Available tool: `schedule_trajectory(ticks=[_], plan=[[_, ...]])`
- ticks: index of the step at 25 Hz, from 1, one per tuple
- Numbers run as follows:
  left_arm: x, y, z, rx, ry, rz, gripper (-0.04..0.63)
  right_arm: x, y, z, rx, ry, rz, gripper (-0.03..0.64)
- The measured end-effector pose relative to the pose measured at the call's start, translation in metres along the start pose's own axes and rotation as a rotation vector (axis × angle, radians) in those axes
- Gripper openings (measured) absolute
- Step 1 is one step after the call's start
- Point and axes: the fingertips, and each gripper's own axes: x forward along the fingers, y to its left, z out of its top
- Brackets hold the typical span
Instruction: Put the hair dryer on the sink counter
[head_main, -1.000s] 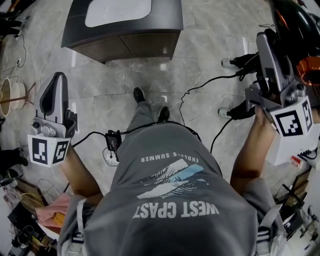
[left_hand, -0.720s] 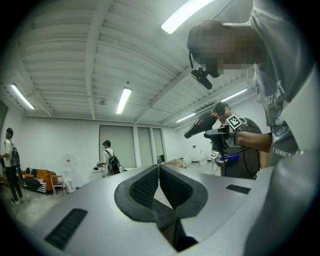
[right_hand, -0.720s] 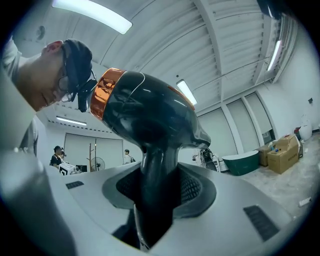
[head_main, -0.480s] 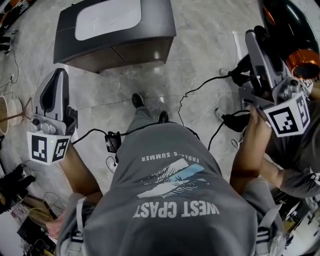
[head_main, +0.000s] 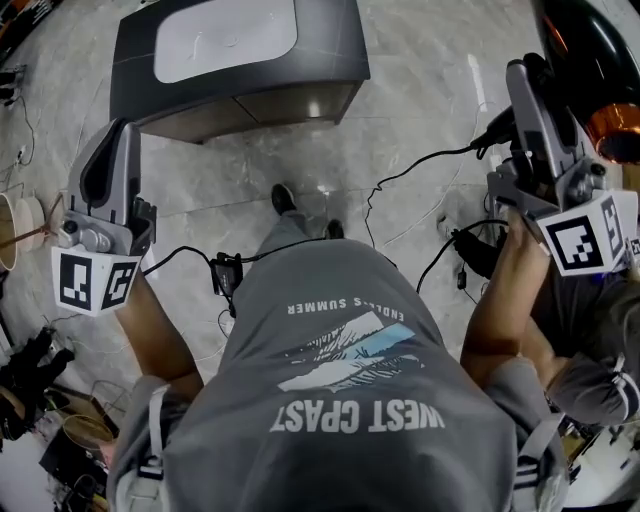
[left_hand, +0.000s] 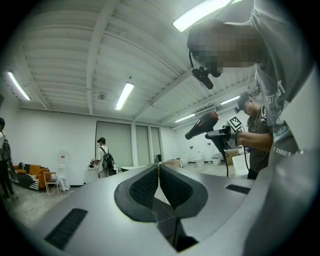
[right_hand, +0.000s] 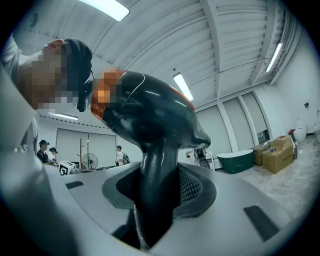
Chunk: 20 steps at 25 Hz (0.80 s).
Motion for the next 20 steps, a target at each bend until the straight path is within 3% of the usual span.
schedule_trajectory(ticks=[20], plan=[[-0.046, -0.066, 0.054, 0.092, -0.124, -0.126, 0.028, -0.123, 0.034, 0.02, -0.036, -0.134, -0.14, 0.176]])
